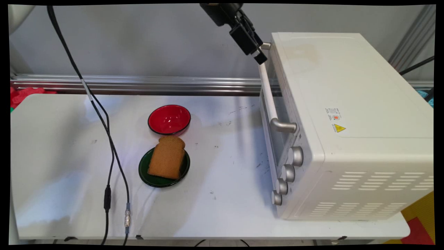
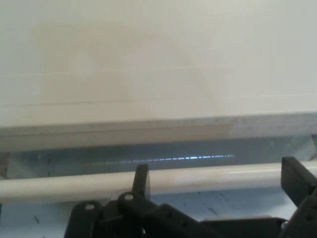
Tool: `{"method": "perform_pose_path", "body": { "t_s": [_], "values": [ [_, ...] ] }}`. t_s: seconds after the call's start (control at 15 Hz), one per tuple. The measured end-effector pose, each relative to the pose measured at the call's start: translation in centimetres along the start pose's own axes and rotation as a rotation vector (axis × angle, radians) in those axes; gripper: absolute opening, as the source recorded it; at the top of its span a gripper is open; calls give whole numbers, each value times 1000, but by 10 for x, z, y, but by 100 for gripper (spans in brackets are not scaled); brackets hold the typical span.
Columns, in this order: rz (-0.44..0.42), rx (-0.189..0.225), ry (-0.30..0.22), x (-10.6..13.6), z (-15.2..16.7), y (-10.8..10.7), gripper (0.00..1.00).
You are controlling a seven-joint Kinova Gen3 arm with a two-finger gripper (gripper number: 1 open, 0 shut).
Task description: Open the oven
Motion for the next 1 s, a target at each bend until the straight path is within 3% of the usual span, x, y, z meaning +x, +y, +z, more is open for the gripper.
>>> {"method": "perform_pose_path", "body": {
  "t_s": [0.27, 0.33, 1.0],
  "values": [
    [-3, -5, -13, 5, 7, 4, 100],
    [-2, -7, -15, 5, 9, 6, 0],
    [-22, 15, -21, 6, 29, 10, 0]
  ]
}}
